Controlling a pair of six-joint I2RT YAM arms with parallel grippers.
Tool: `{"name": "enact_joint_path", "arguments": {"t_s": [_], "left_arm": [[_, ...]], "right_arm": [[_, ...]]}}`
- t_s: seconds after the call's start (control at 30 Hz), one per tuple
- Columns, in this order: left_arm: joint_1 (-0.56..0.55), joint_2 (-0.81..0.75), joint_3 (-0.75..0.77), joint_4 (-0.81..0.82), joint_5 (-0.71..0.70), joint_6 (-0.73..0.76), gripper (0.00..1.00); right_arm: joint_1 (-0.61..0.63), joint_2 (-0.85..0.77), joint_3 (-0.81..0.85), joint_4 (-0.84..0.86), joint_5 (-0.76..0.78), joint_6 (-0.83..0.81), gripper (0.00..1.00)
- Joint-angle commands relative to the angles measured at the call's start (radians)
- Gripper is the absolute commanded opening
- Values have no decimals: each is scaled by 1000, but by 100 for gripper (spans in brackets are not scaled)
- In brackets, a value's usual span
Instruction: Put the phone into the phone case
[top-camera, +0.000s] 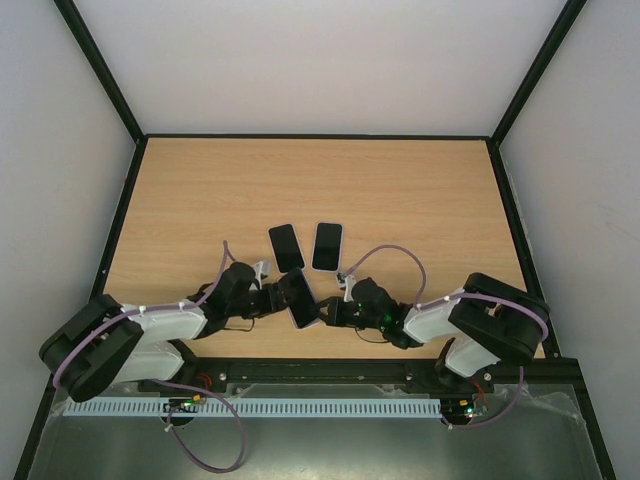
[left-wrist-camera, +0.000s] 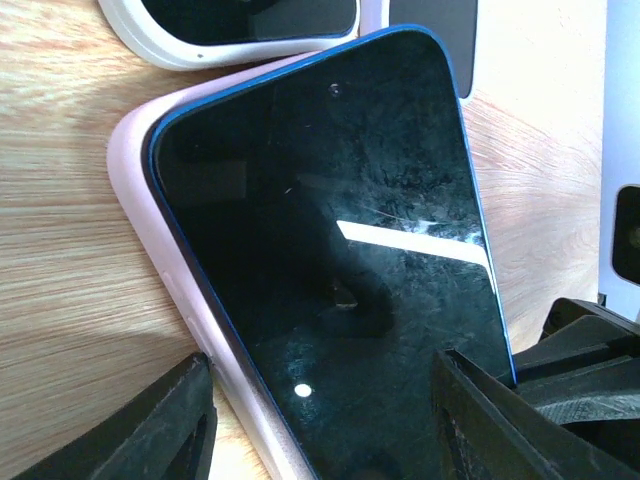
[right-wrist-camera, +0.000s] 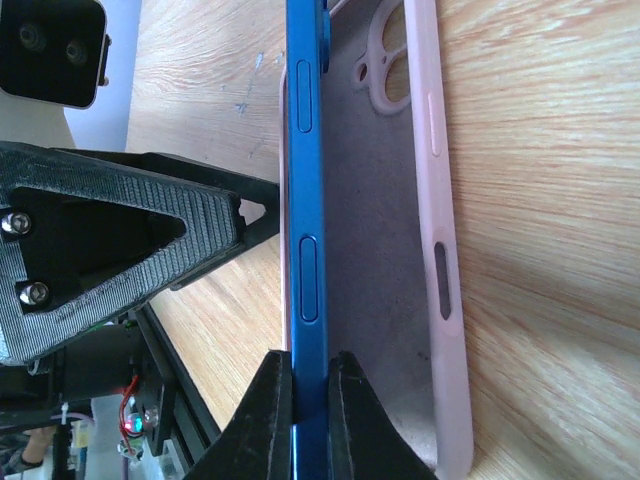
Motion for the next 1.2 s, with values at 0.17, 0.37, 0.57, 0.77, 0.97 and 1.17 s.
{"name": "enact_joint_path", "arguments": {"t_s": [0.17, 0.37, 0.57, 0.77, 0.97, 1.17], "left_arm": [[-26, 17, 2, 13, -19, -1, 57], [-27, -1, 2, -6, -26, 7, 47], [-27, -34, 11, -76, -64, 24, 43], [-19, -64, 24, -137, -98, 43, 39], [-2, -108, 35, -181, -104, 57, 39], [9, -115, 36, -172, -88, 52, 44]], "right_arm": [[13, 71, -29, 108, -30, 69, 2], [15, 72, -41, 106, -42, 80, 2], [16, -2, -19, -45, 3, 36, 11], [15, -118, 19, -227, 18, -23, 28], [14, -225, 29, -375, 67, -44, 38], [12, -250, 85, -486, 175, -113, 50]]}}
